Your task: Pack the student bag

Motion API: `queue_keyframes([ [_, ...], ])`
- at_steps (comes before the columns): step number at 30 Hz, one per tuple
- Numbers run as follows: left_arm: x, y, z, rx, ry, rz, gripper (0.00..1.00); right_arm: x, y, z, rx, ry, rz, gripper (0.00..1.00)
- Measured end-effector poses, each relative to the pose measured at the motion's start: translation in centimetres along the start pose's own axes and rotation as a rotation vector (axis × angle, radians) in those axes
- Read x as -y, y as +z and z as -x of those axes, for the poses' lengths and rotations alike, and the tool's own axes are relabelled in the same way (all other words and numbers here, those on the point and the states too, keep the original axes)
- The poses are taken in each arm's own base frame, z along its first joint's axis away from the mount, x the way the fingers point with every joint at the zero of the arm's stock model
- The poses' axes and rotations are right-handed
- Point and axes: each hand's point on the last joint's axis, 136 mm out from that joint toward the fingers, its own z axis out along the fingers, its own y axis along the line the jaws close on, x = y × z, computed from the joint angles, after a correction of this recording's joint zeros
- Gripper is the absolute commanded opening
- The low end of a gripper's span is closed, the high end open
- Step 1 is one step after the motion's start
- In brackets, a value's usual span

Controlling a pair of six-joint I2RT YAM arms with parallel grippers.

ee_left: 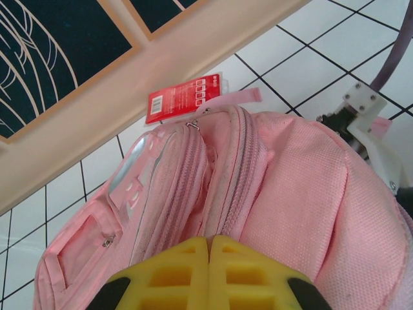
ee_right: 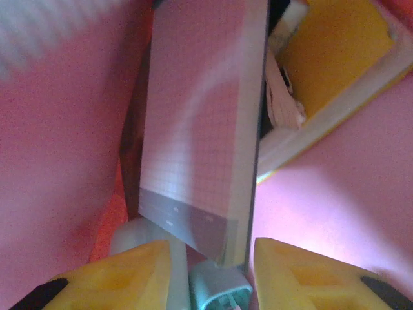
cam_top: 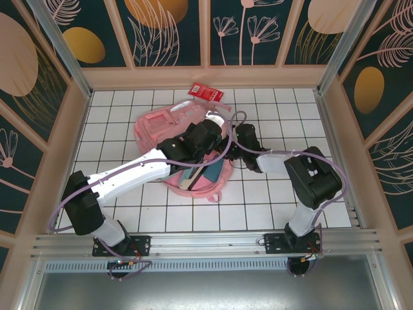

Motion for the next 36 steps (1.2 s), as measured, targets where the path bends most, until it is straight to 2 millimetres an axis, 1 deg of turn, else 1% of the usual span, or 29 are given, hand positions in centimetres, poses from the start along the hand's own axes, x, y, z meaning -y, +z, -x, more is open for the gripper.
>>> queue_keyframes([
  [3,0.0,0.0,0.0,0.000,0.000,0.000,0.00,0.3,0.0,-1.0,-0.016,0.001,-0.009,0.23],
  [7,0.0,0.0,0.0,0.000,0.000,0.000,0.00,0.1,0.2,-2.0,-0.037,-0.015,-0.010,0.07],
  [9,0.0,0.0,0.0,0.000,0.000,0.000,0.00,0.1,0.3,-2.1,-0.039,-0.021,-0.014,0.05],
  [11,0.0,0.0,0.0,0.000,0.000,-0.003,0.00,0.2,0.3,-1.8,-0.030,-0.026,-0.026,0.04],
  [14,0.1,0.0,0.0,0.000,0.000,-0.005,0.00,-0.1,0.6,-0.8,-0.007,-0.034,-0.036,0.05],
  [19,0.4,0.0,-0.3,-0.004,0.002,-0.023,0.00,-1.3,1.8,1.6,0.026,-0.058,-0.027,0.06],
  [21,0.4,0.0,-0.3,-0.005,0.003,-0.026,0.00,-1.3,2.4,2.4,0.030,-0.058,-0.031,0.07],
  [24,0.4,0.0,-0.3,-0.005,0.002,-0.026,0.00,-0.4,2.9,3.3,0.035,-0.048,-0.043,0.09],
  [26,0.4,0.0,-0.3,-0.004,-0.001,-0.026,0.00,0.2,2.7,3.5,0.035,-0.042,-0.059,0.11],
  [28,0.4,0.0,-0.3,-0.005,-0.001,-0.025,0.00,0.3,2.6,3.6,0.033,-0.048,-0.057,0.13],
  [31,0.3,0.0,-0.4,-0.004,-0.002,-0.017,0.00,0.6,1.7,2.9,0.028,-0.062,-0.065,0.15],
  [33,0.1,0.0,-0.3,-0.003,-0.005,-0.005,0.00,0.6,0.4,2.2,0.027,-0.080,-0.073,0.18],
  [36,-0.3,0.1,-0.4,-0.002,-0.016,0.010,0.00,-0.8,-2.0,1.9,0.051,-0.134,-0.067,0.22],
])
